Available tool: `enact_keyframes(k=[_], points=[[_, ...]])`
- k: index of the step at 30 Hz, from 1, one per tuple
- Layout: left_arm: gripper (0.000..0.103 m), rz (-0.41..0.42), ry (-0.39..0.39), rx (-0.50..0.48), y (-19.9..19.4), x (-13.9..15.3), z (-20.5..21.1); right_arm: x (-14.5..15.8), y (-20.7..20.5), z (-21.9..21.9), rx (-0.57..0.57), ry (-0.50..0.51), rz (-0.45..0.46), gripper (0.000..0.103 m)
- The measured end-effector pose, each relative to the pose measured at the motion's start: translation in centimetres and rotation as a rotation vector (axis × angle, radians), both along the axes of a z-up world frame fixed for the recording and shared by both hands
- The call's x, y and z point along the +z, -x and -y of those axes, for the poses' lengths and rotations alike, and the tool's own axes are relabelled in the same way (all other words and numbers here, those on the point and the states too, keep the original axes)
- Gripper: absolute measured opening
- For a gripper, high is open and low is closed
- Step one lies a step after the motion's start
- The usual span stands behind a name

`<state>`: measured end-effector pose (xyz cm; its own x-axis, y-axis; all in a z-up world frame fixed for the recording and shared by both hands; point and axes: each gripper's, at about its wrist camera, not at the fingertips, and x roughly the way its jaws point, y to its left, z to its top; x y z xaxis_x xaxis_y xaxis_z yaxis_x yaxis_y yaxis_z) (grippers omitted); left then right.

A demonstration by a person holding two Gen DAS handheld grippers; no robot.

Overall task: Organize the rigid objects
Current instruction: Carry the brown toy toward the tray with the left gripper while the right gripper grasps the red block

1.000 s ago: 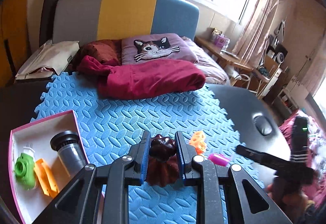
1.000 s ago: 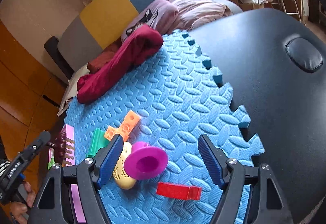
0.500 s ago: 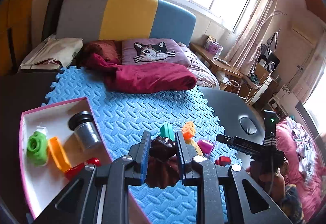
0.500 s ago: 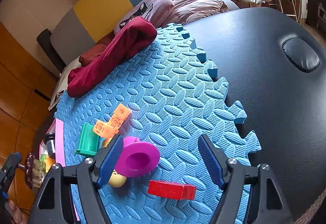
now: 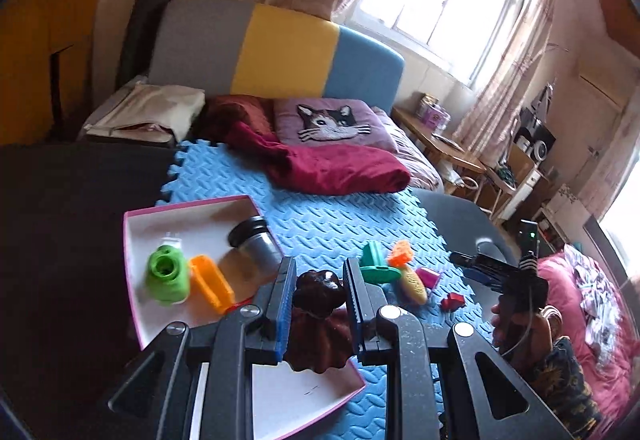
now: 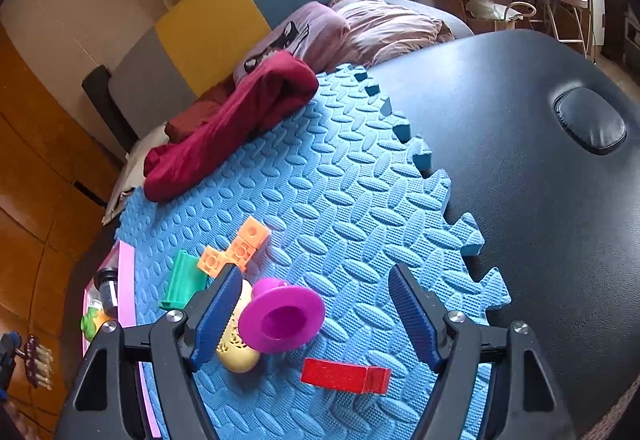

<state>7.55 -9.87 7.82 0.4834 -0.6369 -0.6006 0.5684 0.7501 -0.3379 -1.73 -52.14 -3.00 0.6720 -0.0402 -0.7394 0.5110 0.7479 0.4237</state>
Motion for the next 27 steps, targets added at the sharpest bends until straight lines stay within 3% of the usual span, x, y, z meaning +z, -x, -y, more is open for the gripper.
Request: enact_keyframes(k=[8,15,18,25,27], points=[[0.024,-0.019,0.029,0.04,0.5,-2.0,-2.9,-0.2,1.6,-3.1,0.033,0.038,-0.049,0.077],[0.024,-0.055,0.048,0.056,0.4,-3.6,-4.4,-0.3,4.2,-4.8,-0.042,0.049,-0.051,0.077],[0.024,-0.066,0.049,0.058,0.5,-4.2,-4.8,-0.8,3.6,-5.2,-0.059,0.12,-0.11,0.077],[0.024,-0.086,0.047,0.075,0.7,-5.3,-5.9,-2.7,2.2,-4.4,-0.089,0.161,-0.175,0.077],[0.024,-0.091,0.046,0.08,0.7,-5.5,-6.2,-2.9,1.7,-4.6,-0.057,0.171,-0.179,0.058]])
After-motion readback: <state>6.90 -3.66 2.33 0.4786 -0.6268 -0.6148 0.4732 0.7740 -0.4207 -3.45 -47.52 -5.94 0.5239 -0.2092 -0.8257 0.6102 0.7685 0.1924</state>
